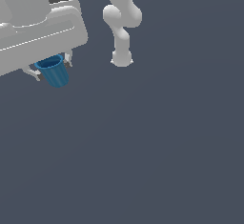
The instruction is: Pick up the object and move it to a goal position.
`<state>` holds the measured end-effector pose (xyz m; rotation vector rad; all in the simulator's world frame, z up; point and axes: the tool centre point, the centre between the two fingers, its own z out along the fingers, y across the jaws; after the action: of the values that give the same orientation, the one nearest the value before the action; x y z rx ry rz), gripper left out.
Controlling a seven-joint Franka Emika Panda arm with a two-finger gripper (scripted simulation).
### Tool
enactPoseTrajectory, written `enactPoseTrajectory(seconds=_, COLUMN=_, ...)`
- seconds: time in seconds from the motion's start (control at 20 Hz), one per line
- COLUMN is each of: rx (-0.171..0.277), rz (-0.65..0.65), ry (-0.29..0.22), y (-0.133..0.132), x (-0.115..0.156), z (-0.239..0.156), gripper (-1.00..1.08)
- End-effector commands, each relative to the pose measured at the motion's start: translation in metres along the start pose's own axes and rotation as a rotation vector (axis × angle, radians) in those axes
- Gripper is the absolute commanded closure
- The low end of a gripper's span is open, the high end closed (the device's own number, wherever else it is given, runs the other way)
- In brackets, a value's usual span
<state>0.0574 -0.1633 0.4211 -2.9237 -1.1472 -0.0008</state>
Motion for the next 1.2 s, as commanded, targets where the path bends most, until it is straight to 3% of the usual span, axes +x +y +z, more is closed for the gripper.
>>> enactPoseTrajectory(seconds=0.0, rx=0.0, rz=-0.001, ry=0.0, y=0.004, x=-0.005, z=-0.017, gripper=1.08)
enactPoseTrajectory(seconds=0.55, rx=0.0, rz=0.001, ry=-0.001, y=0.017, x=-0.02, z=-0.063, gripper=1.08)
enactPoseTrajectory(seconds=1.15, rx=0.0, rz=0.001, ry=-0.001, y=0.023, x=-0.026, z=-0.082, gripper=1.08)
